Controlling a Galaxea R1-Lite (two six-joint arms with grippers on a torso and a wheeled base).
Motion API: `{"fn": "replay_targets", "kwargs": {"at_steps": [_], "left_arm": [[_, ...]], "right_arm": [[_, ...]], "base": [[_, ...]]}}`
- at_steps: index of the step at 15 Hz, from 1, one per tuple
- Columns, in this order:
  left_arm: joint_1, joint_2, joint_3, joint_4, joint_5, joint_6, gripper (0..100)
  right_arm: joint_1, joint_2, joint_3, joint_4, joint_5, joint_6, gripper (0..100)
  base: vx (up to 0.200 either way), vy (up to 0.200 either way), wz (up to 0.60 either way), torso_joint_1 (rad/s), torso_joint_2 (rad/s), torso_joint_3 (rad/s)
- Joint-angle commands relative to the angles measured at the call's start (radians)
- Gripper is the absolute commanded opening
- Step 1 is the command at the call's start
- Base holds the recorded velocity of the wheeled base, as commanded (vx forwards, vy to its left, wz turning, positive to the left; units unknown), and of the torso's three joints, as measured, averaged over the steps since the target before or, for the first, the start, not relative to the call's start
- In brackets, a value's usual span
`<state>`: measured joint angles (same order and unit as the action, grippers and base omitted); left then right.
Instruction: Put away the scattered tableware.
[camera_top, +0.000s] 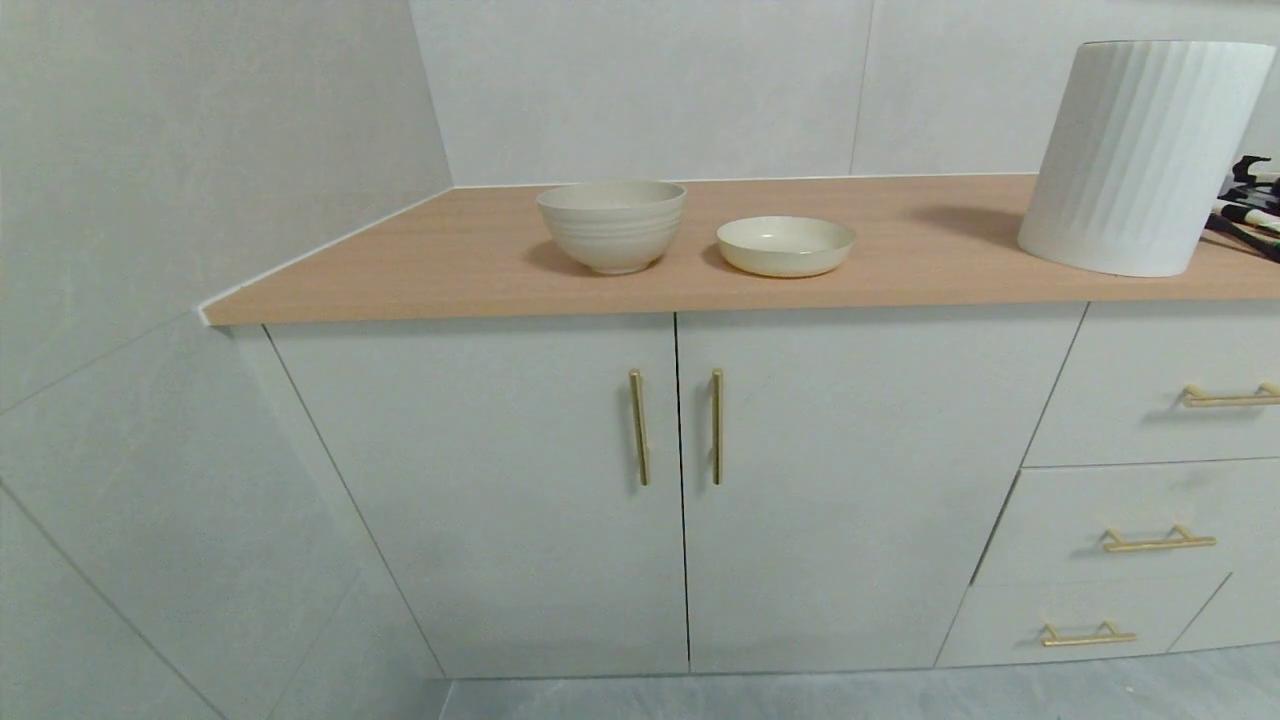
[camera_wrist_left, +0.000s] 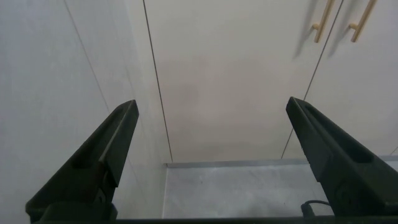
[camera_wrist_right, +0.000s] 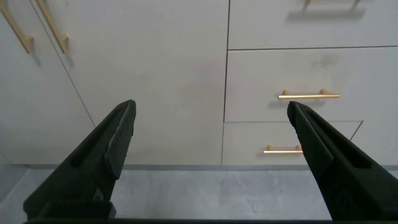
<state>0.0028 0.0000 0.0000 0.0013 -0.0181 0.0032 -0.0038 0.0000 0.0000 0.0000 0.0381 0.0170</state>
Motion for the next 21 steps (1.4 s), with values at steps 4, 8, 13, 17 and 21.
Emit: {"fn": "replay_targets", "kwargs": {"at_steps": [4,8,13,17,21], "left_arm": [[0.0,0.0,0.0,0.0,0.0,0.0,100],[0.0,0.002,0.0,0.0,0.0,-0.002,100],[0.0,0.0,0.0,0.0,0.0,-0.002,100],[0.0,0.0,0.0,0.0,0.0,-0.002,100],[0.0,0.0,0.0,0.0,0.0,-0.002,100]], "right_arm": [[0.001,0.0,0.0,0.0,0.0,0.0,100],[-0.001,0.0,0.0,0.0,0.0,-0.002,100],[-0.001,0.0,0.0,0.0,-0.001,0.0,100],[-0.001,0.002,0.0,0.0,0.0,-0.002,100],[-0.001,0.002,0.0,0.002,0.0,-0.002,100]], "base": [[-0.1,0.0,0.0,0.001,0.0,0.001],[-0.05,0.0,0.0,0.002,0.0,0.001],[0.0,0.0,0.36,0.0,0.0,0.002],[0.0,0.0,0.0,0.0,0.0,0.0],[0.0,0.0,0.0,0.0,0.0,0.0]]}}
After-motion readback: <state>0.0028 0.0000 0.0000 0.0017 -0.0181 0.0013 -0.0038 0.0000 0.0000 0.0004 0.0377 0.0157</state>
